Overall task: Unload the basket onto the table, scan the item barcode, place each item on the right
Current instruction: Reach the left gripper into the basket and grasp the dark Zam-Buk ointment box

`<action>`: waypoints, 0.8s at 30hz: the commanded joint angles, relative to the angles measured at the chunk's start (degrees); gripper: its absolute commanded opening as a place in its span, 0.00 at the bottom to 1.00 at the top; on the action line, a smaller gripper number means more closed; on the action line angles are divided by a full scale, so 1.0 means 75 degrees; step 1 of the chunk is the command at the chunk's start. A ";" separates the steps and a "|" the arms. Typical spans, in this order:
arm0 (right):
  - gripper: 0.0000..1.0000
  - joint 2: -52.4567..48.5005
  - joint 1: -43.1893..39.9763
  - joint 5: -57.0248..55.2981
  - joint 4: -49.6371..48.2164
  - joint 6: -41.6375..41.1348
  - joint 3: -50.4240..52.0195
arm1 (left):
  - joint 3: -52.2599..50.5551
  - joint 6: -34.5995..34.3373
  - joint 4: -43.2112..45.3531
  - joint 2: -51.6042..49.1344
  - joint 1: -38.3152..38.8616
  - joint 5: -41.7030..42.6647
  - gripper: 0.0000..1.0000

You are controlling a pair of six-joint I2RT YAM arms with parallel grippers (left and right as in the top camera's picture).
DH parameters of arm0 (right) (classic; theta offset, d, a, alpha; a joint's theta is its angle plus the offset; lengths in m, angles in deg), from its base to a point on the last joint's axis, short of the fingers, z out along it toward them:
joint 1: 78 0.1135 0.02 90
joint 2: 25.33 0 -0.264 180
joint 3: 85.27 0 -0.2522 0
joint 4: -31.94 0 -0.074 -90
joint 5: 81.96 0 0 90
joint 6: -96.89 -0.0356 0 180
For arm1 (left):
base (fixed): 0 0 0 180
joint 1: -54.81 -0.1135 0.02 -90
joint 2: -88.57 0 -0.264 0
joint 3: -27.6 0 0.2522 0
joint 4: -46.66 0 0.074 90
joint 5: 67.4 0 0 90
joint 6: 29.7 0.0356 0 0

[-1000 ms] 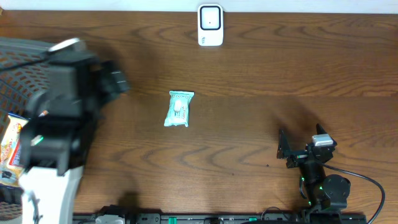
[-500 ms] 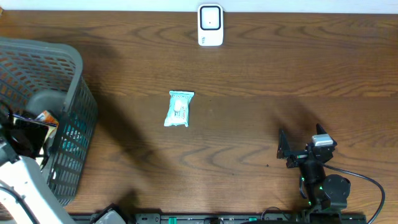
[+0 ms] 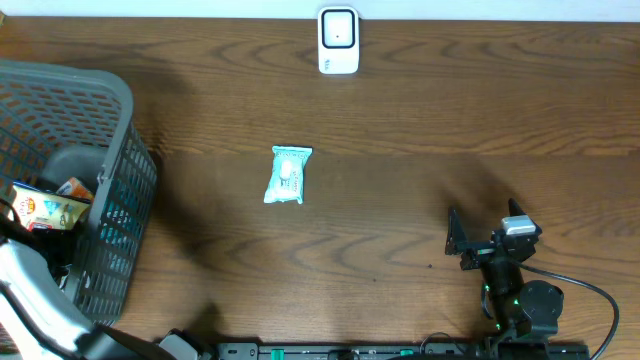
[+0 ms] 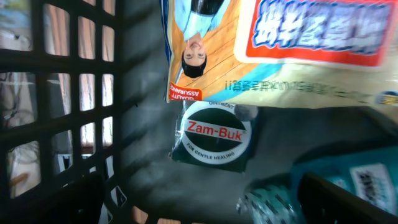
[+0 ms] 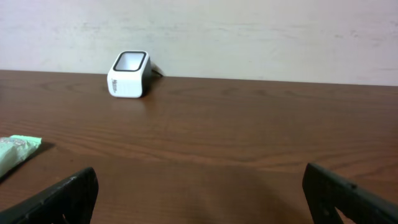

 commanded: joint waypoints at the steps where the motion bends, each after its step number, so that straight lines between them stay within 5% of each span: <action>1: 0.99 0.0020 0.0067 -0.0026 0.0026 0.0087 0.0006 | -0.0020 -0.0067 0.0044 -0.0758 -0.0038 -0.0125 0.98; 21: 0.99 0.0020 0.0067 -0.0026 0.0026 0.0087 0.0006 | -0.0134 0.0041 0.0609 -0.3177 -0.0052 -0.0122 1.00; 24: 0.99 0.0020 0.0067 -0.0029 0.0026 0.0087 0.0006 | -0.0134 0.0044 0.0574 -0.3174 -0.0052 -0.0119 0.92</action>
